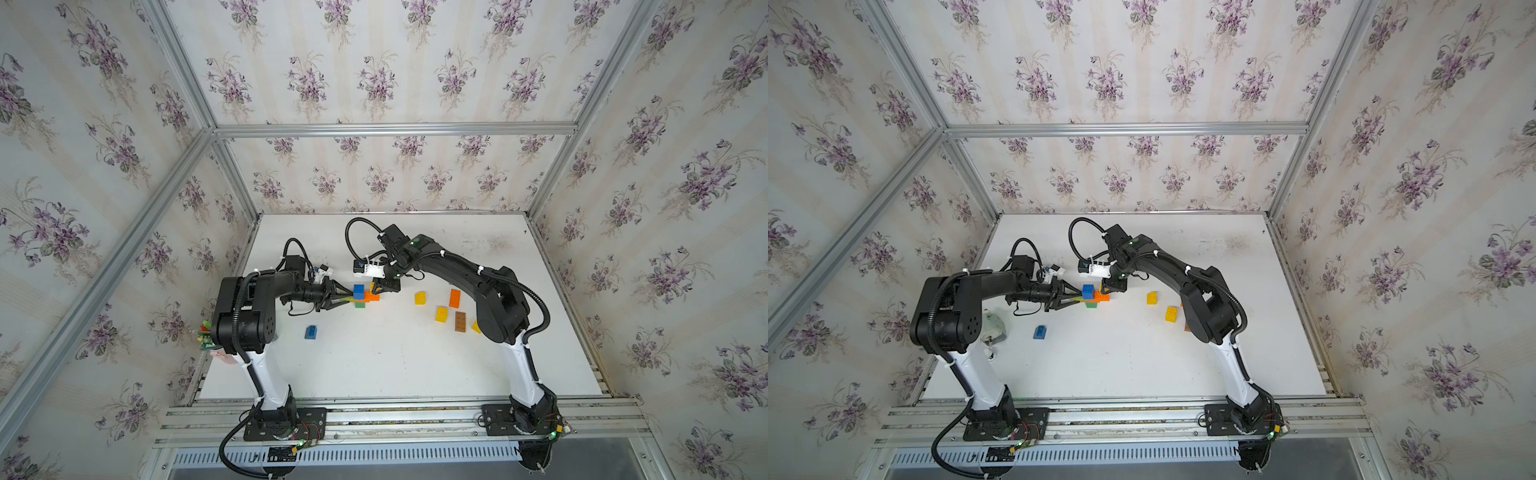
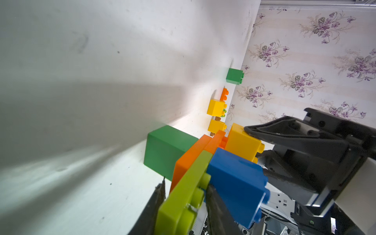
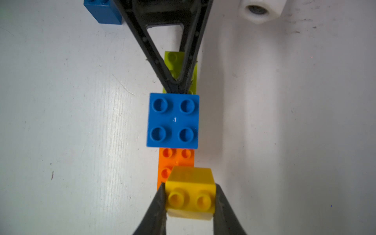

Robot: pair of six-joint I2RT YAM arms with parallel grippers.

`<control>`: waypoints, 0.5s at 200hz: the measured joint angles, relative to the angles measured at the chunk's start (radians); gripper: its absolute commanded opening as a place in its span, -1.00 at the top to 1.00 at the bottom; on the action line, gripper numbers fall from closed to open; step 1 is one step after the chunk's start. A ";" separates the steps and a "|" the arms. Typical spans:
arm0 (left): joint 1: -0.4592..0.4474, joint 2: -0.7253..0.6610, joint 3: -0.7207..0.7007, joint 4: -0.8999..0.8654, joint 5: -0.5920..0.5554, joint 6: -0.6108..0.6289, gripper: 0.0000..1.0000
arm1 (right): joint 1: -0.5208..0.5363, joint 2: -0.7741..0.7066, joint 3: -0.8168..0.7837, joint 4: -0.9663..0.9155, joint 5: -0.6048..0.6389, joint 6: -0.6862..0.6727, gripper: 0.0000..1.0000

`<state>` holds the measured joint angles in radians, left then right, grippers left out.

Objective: Assemble a fork with lego
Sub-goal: Assemble the lego brick with the lego brick.

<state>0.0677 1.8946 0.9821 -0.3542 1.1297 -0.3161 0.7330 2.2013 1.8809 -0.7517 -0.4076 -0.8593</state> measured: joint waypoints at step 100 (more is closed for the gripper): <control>0.000 0.000 -0.014 0.030 0.010 -0.014 0.31 | 0.000 0.001 -0.002 -0.021 -0.022 0.025 0.66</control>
<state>0.0677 1.8942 0.9684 -0.3244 1.1400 -0.3305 0.7330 2.2024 1.8790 -0.7727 -0.4297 -0.8345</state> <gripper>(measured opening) 0.349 0.291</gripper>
